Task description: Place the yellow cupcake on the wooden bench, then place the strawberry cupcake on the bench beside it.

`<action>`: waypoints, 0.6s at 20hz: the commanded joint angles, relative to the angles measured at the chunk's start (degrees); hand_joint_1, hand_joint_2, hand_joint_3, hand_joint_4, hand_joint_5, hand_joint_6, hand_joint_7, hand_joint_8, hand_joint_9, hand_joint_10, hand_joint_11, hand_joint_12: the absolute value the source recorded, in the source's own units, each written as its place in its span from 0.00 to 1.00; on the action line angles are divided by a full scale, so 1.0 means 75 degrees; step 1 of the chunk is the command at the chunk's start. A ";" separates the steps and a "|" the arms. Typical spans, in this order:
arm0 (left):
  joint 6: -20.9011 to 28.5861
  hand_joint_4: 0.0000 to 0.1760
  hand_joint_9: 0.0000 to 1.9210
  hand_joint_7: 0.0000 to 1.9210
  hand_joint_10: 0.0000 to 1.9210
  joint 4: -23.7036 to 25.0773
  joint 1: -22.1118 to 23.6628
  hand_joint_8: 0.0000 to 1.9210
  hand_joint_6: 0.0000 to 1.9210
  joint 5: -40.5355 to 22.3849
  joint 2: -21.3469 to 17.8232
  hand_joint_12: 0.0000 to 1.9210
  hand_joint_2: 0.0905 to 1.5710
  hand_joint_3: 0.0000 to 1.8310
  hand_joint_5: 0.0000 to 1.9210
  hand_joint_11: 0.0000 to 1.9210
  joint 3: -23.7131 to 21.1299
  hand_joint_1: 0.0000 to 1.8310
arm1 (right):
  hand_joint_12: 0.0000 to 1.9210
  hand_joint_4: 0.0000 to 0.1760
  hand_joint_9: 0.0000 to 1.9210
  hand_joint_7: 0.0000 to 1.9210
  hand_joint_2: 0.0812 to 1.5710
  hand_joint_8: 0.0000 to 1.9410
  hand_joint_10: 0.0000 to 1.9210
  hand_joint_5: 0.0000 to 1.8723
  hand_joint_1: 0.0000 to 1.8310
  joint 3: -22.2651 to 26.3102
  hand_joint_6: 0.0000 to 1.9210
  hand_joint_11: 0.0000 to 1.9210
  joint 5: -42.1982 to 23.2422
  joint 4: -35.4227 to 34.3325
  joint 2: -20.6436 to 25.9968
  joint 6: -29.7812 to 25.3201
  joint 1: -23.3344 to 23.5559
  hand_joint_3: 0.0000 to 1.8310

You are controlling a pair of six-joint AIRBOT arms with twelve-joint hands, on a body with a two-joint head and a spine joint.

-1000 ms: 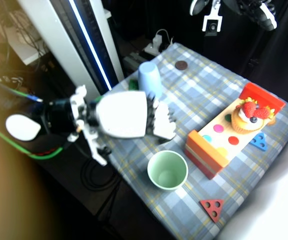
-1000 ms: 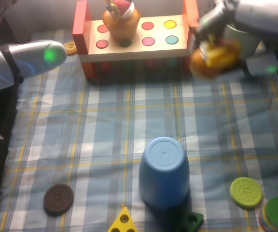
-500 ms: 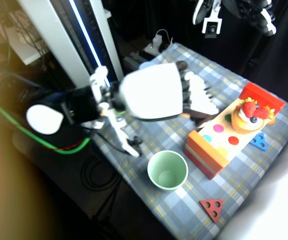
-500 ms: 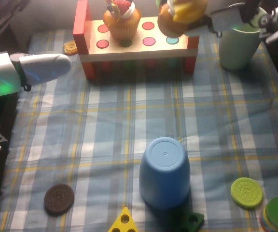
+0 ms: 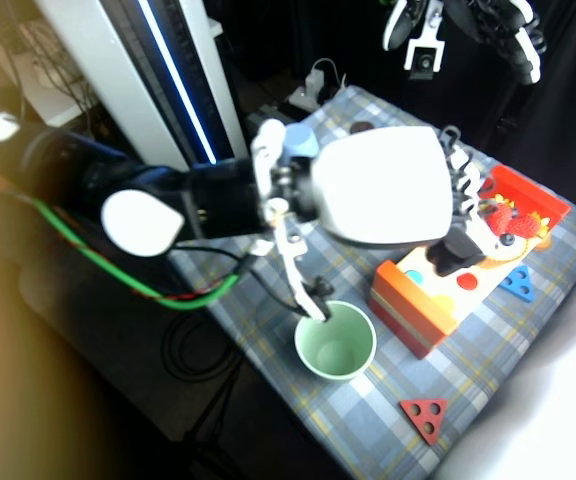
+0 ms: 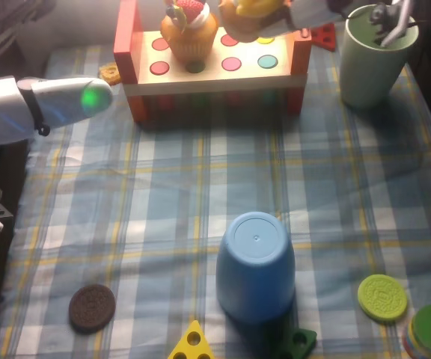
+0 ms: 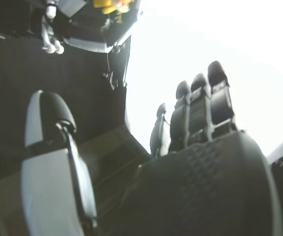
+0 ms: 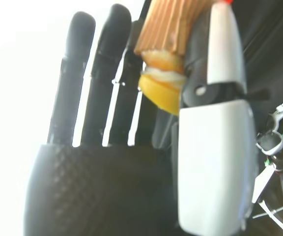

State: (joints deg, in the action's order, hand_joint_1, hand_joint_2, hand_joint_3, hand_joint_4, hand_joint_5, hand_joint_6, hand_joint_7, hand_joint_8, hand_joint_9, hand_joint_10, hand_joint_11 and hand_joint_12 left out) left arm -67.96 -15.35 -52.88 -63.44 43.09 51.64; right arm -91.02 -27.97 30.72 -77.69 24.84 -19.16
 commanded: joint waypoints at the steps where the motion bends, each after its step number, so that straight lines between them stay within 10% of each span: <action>1: 0.0088 0.97 0.07 0.09 0.00 0.0056 0.0110 0.00 0.00 -0.0878 0.0028 0.20 0.50 0.00 0.04 0.00 0.0039 0.49 | 0.66 0.00 0.60 0.70 0.63 0.20 0.40 0.59 0.70 -0.0085 0.38 0.43 -0.0555 -0.0263 -0.0026 0.0017 0.0143 0.00; 4: 0.0092 0.92 0.08 0.10 0.00 0.0084 0.0149 0.00 0.00 -0.0842 0.0060 0.24 0.50 0.00 0.05 0.00 0.0065 0.47 | 0.69 0.00 0.59 0.67 0.62 0.27 0.37 0.63 0.69 -0.0156 0.31 0.36 -0.0416 -0.0263 -0.0090 0.0017 0.0144 0.00; 6: 0.0112 0.79 0.09 0.11 0.00 0.0114 0.0188 0.00 0.00 -0.0782 0.0109 0.28 0.51 0.00 0.06 0.00 0.0109 0.47 | 0.64 0.00 0.55 0.63 0.65 0.26 0.55 0.57 0.76 -0.0274 0.39 0.39 -0.0217 -0.0263 -0.0203 0.0017 0.0144 0.00; 11: 0.0141 0.71 0.09 0.11 0.00 0.0138 0.0203 0.00 0.00 -0.0759 0.0126 0.26 0.51 0.00 0.06 0.00 0.0130 0.45 | 0.65 0.23 0.55 0.57 0.66 0.40 0.17 0.56 0.67 -0.0524 0.45 0.36 0.0157 -0.0276 -0.0471 0.0017 0.0144 0.00; 12: 0.0142 0.74 0.09 0.11 0.00 0.0145 0.0214 0.00 0.00 -0.0748 0.0139 0.24 0.52 0.00 0.06 0.00 0.0139 0.46 | 0.63 0.00 0.56 0.54 0.65 0.20 0.12 0.59 0.65 -0.0558 0.40 0.35 0.0204 -0.0279 -0.0501 0.0017 0.0143 0.00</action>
State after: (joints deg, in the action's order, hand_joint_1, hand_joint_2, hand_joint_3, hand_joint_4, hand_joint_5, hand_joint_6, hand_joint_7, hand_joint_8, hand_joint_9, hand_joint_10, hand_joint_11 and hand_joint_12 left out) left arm -67.59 -14.44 -52.14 -62.15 43.83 52.38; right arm -94.89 -21.37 30.24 -81.56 24.86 -19.11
